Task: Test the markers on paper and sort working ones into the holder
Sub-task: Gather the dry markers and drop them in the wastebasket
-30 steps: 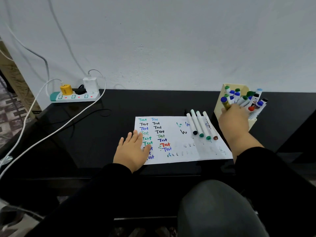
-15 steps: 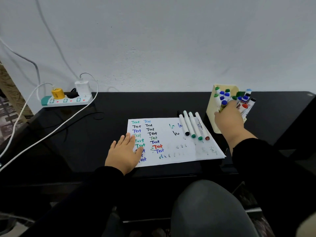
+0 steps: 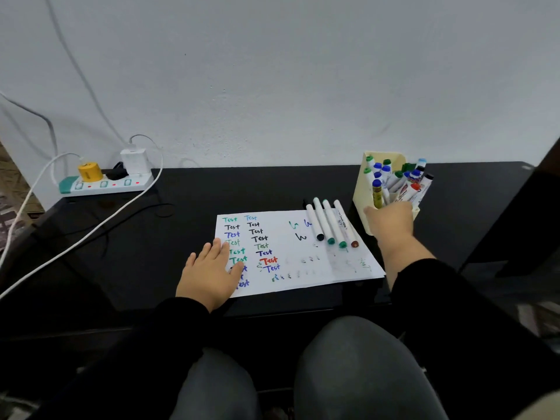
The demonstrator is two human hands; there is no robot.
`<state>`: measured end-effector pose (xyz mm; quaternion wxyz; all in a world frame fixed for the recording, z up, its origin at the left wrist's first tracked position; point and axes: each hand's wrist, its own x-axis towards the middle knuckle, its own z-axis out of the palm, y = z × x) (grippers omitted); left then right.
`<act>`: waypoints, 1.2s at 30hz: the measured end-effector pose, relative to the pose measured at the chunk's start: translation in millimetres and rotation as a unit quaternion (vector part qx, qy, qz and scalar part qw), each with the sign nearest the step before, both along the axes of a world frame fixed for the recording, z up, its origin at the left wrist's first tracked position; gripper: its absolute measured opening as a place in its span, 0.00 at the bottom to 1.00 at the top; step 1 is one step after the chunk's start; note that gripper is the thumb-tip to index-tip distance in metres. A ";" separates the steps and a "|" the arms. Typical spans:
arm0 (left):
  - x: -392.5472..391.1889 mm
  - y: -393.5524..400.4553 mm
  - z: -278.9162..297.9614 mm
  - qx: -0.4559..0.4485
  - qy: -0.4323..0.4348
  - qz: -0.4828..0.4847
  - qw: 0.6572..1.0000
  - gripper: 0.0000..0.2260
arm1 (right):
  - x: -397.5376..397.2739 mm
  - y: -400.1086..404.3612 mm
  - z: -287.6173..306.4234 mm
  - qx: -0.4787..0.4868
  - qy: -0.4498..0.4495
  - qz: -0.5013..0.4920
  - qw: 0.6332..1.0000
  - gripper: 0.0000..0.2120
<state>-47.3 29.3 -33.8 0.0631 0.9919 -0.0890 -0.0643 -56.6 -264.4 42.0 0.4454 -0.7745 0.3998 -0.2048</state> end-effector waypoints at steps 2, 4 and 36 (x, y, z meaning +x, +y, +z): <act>-0.4 0.1 0.1 0.001 0.002 -0.001 1.000 0.28 | -6.0 7.8 -4.4 0.009 0.027 0.016 0.999 0.27; -1.8 0.3 -0.3 -0.001 0.000 -0.003 1.000 0.28 | -8.0 15.9 -6.2 -0.021 0.068 0.069 0.995 0.22; -3.9 0.7 -0.7 -0.009 -0.019 -0.005 1.000 0.27 | 47.0 67.2 0.4 -0.346 0.477 0.366 0.720 0.28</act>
